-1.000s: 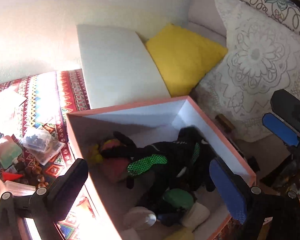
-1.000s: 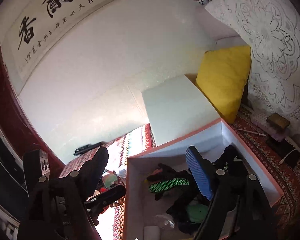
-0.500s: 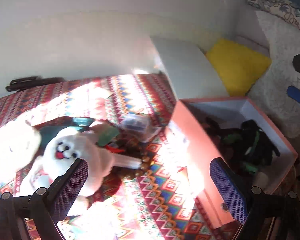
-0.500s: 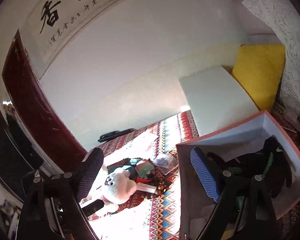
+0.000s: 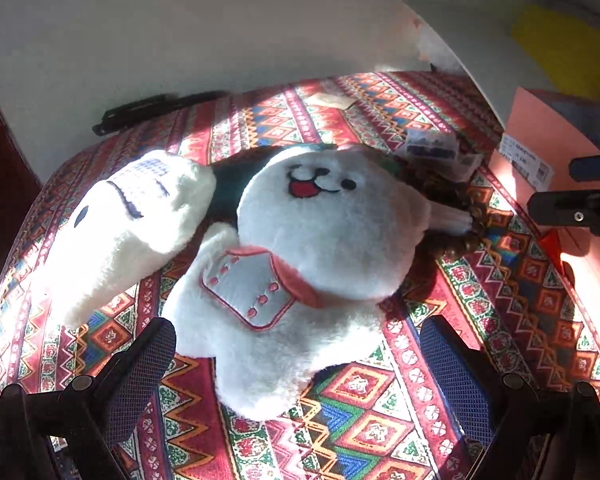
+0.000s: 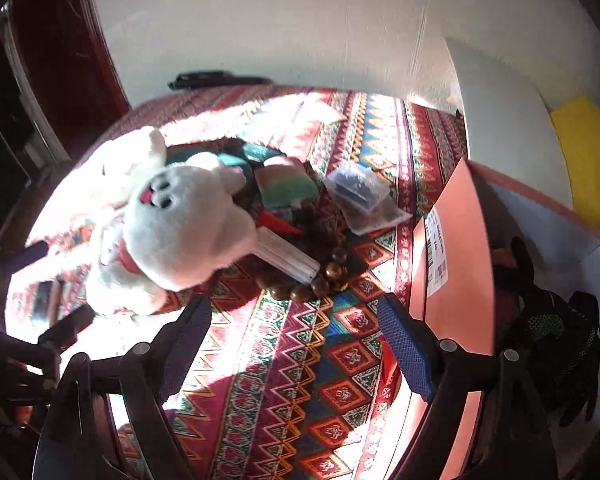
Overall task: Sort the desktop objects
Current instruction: 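Move both open tools back to the pile near the white plush toy, then grasp the silver bottle with the right tool while the left tool grasps the brown bead string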
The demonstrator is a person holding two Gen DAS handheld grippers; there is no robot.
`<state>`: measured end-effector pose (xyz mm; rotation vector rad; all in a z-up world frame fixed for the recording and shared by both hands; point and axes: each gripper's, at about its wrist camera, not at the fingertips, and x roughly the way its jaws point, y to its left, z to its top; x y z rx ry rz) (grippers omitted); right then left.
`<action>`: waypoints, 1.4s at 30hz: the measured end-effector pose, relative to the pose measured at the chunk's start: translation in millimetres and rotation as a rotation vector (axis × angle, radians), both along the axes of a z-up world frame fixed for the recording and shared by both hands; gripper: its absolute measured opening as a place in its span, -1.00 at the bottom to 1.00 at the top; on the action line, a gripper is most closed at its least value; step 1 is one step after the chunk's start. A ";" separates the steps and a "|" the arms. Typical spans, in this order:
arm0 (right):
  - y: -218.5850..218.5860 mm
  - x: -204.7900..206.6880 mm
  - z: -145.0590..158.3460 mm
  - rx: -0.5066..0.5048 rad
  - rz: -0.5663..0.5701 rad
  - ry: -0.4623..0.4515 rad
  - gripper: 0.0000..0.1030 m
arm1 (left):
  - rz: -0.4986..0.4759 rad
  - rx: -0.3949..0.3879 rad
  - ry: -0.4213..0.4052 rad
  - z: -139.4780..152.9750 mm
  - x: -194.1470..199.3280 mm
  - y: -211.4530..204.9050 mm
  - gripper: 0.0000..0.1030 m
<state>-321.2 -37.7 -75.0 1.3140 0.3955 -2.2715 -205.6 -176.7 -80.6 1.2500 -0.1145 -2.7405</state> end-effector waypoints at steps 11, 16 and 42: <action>-42.5 -53.3 -72.4 0.130 0.041 0.062 0.29 | 0.019 -0.032 -0.073 -38.3 -27.8 -6.9 0.96; -51.3 -66.5 -81.9 0.083 0.067 -0.006 -0.39 | 0.045 0.039 -0.016 -22.1 -18.1 -25.8 0.96; 121.0 -46.7 86.0 -0.563 -0.130 0.023 -0.45 | -0.256 0.108 -0.131 -104.6 -158.1 133.9 0.40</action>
